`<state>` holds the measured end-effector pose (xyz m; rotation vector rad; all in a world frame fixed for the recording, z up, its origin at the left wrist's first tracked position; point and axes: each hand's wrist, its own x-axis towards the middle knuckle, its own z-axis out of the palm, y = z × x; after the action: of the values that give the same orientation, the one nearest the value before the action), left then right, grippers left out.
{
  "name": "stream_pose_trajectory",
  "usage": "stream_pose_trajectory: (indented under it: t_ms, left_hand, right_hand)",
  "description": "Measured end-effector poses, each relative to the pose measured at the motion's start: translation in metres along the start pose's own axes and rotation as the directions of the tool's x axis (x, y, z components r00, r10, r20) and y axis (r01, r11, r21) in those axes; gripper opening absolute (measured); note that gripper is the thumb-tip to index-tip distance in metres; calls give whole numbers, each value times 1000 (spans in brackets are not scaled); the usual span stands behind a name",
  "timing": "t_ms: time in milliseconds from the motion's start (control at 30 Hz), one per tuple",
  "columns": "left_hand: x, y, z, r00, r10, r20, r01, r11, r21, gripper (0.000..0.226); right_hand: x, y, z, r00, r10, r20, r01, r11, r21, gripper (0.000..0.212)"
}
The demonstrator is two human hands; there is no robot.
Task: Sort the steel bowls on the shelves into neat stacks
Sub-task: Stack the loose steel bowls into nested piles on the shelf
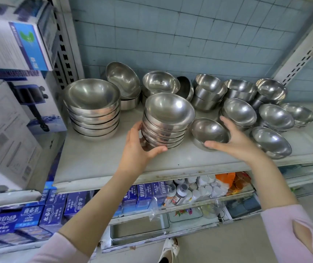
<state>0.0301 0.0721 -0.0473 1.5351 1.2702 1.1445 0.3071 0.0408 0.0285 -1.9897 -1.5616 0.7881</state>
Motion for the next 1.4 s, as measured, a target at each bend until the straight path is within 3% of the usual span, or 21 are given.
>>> stream_pose_trajectory:
  t_ms: [200,500,700,933,1067,1400]
  left_hand:
    - [1,-2,1,1000,-1,-19,2,999,46,102]
    - [1,-2,2,1000,-1,-27,2,999,50,100]
    - [1,-2,2,1000,7,-13,-6,999,43,100]
    - [-1,-1,3,999,38,-17,-38,999,23,100]
    - [0,-2,4,999,46,-20,-46,999,-2,101]
    - [-4,-6,2,991,63,-115,-64,998,-4,105]
  right_hand:
    - [11,15,10,999,-34,-8,35,998,53,118]
    - [13,10,1,992,-52,-114,46,998,-49,115]
    - [4,-46,-42,949,-180,-257,210,973,93,129]
    - [6,-121,-7,931,-346,-116,352,936,28,133]
    - [7,-124,11,935,-349,-66,347,937,-44,119]
    - [12,-132,25,933,-356,53,357,934,-12,122]
